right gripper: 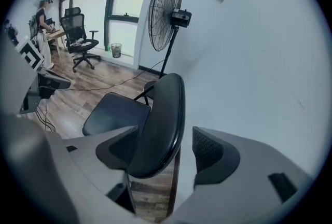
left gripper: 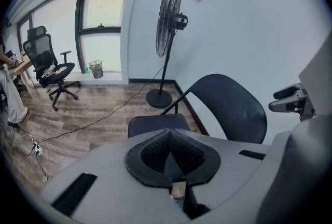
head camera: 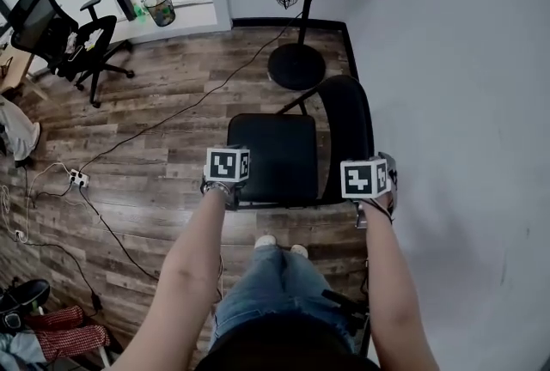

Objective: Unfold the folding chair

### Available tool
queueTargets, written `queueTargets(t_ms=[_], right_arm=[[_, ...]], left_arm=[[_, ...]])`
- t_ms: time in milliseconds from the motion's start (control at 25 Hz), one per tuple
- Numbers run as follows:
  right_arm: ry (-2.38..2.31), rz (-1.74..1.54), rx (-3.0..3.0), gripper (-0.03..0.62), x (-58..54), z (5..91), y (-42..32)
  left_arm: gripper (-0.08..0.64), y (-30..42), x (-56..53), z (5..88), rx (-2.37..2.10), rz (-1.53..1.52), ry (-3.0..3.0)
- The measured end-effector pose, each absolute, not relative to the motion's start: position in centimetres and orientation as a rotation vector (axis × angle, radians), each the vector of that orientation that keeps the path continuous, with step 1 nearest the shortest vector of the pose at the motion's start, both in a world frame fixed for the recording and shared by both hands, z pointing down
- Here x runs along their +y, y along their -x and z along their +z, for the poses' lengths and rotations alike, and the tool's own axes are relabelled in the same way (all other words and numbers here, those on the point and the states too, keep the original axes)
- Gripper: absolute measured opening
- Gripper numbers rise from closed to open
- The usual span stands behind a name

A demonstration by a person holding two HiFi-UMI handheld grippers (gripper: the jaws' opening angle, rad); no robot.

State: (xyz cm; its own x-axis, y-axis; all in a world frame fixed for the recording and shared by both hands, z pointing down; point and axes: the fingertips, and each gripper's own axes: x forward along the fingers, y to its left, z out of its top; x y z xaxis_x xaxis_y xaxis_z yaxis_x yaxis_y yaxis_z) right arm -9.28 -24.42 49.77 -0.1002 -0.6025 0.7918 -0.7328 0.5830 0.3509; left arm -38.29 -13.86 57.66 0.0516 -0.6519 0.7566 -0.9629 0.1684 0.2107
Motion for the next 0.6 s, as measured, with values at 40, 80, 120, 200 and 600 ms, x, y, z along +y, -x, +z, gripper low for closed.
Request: queueTargets(t_ms=[40, 80, 120, 200, 600], right_arm=[[-1.094, 0.163, -1.803, 0.319, -24.2, 49.1, 9.1], [-1.092, 0.16, -1.819, 0.319, -24.1, 48.4, 8.9], [-1.089, 0.157, -1.837, 0.316, -24.0, 47.6, 8.7], [-1.084, 0.161, -1.876, 0.314, -23.5, 46.0, 8.4], [-1.024, 0.24, -1.95, 0.302, -20.6, 42.3, 6.9]], left_arm=[[-0.002, 38.1, -13.8, 57.0, -1.687, 0.506, -1.563], [-0.002, 37.9, -13.8, 56.3, -1.699, 0.5, -1.567], [-0.002, 37.7, -13.8, 55.5, -1.712, 0.487, -1.57], [-0.002, 37.1, -13.6, 53.8, -1.739, 0.434, -1.581], [-0.002, 36.0, -12.9, 44.9, -1.857, 0.349, -1.664]])
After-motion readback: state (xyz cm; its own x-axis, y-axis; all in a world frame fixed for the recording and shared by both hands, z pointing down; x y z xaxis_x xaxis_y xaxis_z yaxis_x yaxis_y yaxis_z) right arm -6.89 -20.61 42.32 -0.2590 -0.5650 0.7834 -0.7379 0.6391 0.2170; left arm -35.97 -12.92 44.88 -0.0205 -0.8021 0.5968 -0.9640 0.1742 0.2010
